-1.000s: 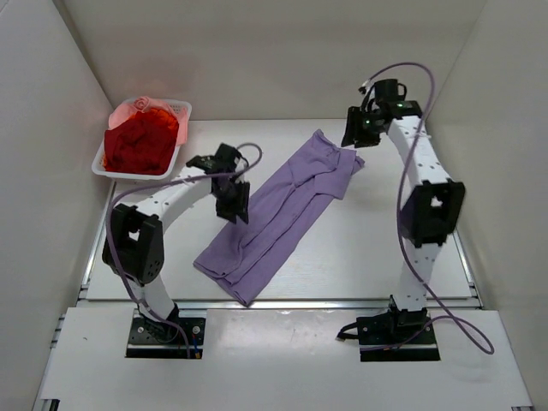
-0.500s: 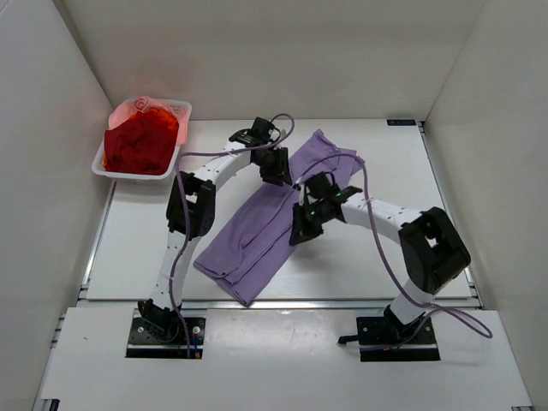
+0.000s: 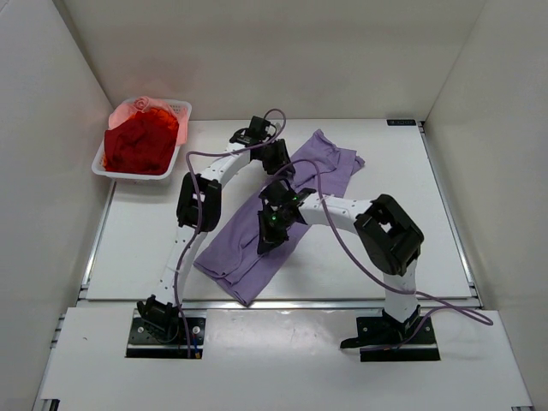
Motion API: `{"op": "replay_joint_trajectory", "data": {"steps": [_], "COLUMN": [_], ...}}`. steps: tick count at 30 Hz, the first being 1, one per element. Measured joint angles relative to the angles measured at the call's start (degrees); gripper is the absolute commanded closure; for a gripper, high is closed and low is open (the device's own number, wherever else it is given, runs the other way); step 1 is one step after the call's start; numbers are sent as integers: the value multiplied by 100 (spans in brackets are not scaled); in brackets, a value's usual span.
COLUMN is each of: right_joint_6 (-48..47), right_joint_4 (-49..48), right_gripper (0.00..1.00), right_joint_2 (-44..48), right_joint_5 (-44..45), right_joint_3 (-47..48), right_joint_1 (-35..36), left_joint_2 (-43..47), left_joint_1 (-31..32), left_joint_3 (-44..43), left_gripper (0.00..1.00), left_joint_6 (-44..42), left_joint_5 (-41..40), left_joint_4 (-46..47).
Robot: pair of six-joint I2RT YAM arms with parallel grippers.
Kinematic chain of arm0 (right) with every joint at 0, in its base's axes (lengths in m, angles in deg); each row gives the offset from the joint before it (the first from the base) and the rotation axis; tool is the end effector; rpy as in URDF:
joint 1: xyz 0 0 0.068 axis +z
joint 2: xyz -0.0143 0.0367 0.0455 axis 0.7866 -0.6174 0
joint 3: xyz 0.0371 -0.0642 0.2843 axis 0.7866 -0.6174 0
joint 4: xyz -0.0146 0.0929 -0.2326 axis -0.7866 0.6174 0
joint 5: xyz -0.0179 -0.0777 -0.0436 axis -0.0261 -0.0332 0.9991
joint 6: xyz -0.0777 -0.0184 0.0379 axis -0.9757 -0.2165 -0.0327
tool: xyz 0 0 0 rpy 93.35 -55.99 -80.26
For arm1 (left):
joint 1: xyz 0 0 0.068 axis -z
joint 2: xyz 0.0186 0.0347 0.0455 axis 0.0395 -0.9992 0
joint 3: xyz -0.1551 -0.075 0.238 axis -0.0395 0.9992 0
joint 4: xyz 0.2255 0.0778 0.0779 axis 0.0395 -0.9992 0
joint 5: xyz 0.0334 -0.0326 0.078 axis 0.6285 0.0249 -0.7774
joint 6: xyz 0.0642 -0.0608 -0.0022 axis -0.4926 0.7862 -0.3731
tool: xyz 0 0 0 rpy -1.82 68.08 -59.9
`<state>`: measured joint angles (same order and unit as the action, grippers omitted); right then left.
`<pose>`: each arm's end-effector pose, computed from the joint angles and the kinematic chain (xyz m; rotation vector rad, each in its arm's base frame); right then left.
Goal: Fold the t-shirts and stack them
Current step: Rotate the tshirt 90 degrees
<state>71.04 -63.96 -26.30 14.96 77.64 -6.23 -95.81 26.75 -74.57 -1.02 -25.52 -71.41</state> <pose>0.2639 0.3162 0.1565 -0.3338 2.8997 0.9492 0.5295 -0.2818 0.1209 0.0250 2.6497 -0.9954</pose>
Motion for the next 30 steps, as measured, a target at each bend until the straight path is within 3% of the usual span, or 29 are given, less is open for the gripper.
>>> {"op": "replay_joint_trajectory", "data": {"steps": [12,18,24,30], "right_joint_6": [-382,-2275,-4096,-4594], "right_joint_4": [2026,2669,2479,2109], "right_gripper": [100,100,100,100], "right_joint_2": [-981,-702,192,973], "right_joint_5": [188,372,857,1091], "right_joint_3": [2094,2752,2159,597], "right_joint_1": [-52,-608,-1429,-1139], "left_joint_2": [-219,-232,-232,-90], "left_joint_1": [-267,-490,-420,-188], "left_joint_3": [-350,-356,-372,-205], "left_gripper": [54,55,53,53], "left_joint_6": [367,457,437,131], "left_joint_5": [-87,-22,37,-17], "left_joint_4": [92,166,155,-46]}}
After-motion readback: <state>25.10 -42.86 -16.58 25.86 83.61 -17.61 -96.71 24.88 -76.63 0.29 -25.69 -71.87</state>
